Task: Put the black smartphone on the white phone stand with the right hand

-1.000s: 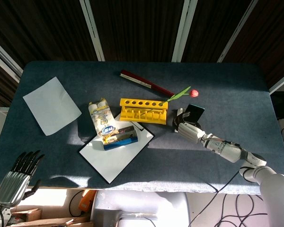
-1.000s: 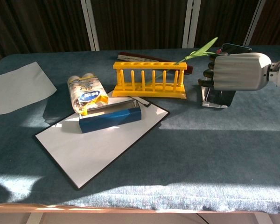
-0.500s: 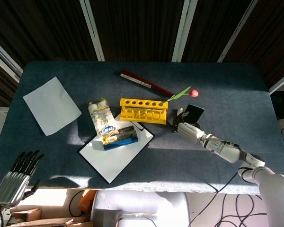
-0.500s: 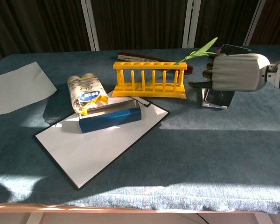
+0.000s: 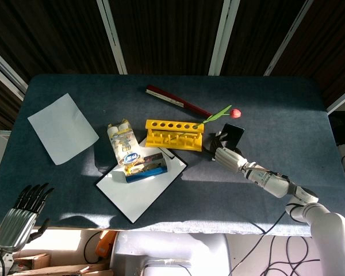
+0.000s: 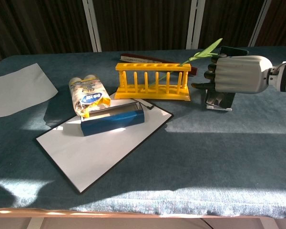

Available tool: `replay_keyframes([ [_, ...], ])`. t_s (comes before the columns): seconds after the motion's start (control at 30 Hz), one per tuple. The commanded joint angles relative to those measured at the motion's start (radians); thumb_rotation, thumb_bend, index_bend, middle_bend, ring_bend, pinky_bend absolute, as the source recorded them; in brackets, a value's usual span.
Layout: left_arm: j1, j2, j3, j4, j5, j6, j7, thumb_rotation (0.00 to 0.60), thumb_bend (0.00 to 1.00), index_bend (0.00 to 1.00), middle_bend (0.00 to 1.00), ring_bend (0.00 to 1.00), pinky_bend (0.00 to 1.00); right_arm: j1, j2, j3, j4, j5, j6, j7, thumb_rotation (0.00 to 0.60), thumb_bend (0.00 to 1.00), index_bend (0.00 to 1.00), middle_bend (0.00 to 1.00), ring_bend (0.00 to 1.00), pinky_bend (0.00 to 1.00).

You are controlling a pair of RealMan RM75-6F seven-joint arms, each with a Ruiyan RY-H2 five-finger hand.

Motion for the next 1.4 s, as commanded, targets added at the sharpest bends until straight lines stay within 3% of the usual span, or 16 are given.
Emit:
replay_keyframes([
  [0.03, 0.000, 0.000, -0.001, 0.000, -0.001, -0.001, 0.001, 0.600, 0.37, 0.00, 0.00, 0.00, 0.00, -0.001, -0.003, 0.003, 0.003, 0.005, -0.002, -0.002, 0.600, 0.39, 0.00, 0.41, 0.42, 0.55],
  [0.53, -0.002, -0.001, -0.001, 0.000, -0.002, -0.004, 0.004, 0.600, 0.37, 0.00, 0.00, 0.00, 0.00, -0.004, 0.002, -0.004, -0.001, 0.008, -0.001, 0.020, 0.600, 0.39, 0.00, 0.35, 0.35, 0.50],
  [0.97, -0.002, -0.002, 0.001, 0.000, 0.005, 0.000, 0.005, 0.600, 0.37, 0.00, 0.00, 0.00, 0.00, -0.026, 0.071, 0.029, -0.114, 0.047, 0.048, 0.050, 0.600, 0.36, 0.00, 0.24, 0.24, 0.40],
  [1.17, 0.004, 0.000, 0.003, 0.002, 0.015, 0.017, -0.005, 0.600, 0.37, 0.00, 0.00, 0.00, 0.00, -0.103, 0.155, 0.090, -0.338, 0.140, 0.142, 0.159, 0.586, 0.35, 0.00, 0.17, 0.15, 0.31],
  [1.3, 0.012, 0.005, -0.002, 0.007, 0.013, 0.041, -0.025, 0.600, 0.37, 0.00, 0.00, 0.00, 0.00, -0.248, 0.226, 0.136, -0.606, 0.276, 0.259, 0.187, 0.536, 0.34, 0.00, 0.06, 0.04, 0.19],
  [1.4, 0.012, 0.004, -0.004, 0.013, 0.021, 0.053, -0.042, 0.600, 0.37, 0.00, 0.00, 0.00, 0.00, -0.376, 0.284, 0.138, -0.821, 0.404, 0.328, 0.130, 0.558, 0.34, 0.00, 0.00, 0.00, 0.07],
])
